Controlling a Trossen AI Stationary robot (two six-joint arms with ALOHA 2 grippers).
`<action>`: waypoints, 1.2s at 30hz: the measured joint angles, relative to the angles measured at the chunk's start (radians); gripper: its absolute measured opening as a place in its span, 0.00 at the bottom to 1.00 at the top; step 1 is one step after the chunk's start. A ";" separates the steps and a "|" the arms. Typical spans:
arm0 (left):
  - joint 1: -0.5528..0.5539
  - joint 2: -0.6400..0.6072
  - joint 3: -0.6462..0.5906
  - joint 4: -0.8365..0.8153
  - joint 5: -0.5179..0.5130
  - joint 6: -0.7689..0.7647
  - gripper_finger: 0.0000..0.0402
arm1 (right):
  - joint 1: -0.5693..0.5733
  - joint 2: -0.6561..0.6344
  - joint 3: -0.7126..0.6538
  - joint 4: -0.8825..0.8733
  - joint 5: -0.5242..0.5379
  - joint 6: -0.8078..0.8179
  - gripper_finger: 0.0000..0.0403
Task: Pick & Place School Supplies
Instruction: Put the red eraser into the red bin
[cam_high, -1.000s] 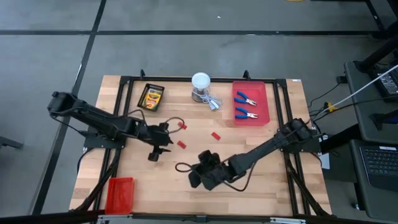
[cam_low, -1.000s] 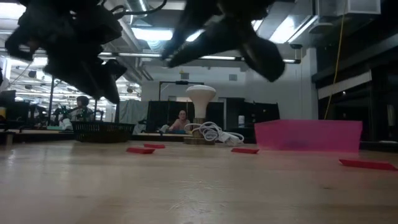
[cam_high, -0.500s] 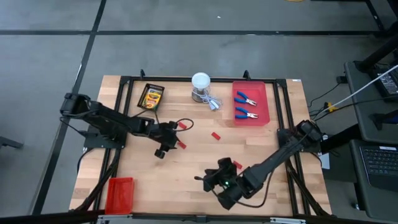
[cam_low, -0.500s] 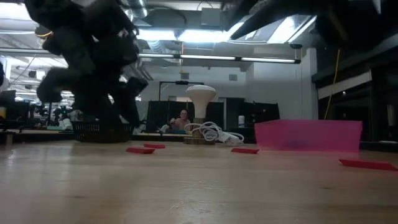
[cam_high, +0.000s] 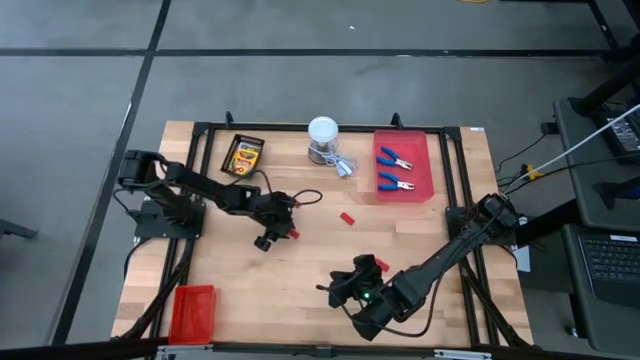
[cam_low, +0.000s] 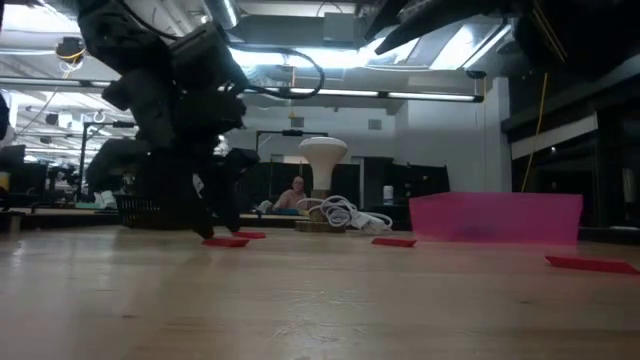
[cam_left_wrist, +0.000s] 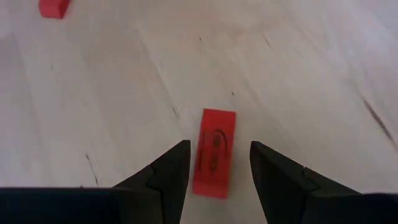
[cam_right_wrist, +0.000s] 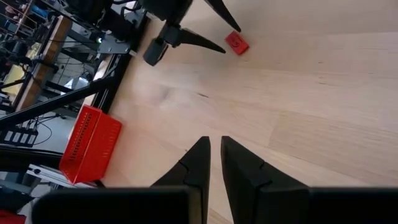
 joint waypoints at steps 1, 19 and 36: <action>0.000 0.009 0.006 0.000 0.000 0.007 0.41 | 0.000 0.000 0.000 0.000 0.000 0.002 0.11; 0.050 0.085 0.027 0.004 0.138 -0.113 0.18 | 0.024 0.001 0.000 0.000 0.045 0.040 0.11; -0.082 -0.188 0.023 -0.160 0.190 -0.409 0.06 | 0.032 0.002 0.000 0.000 0.099 0.015 0.11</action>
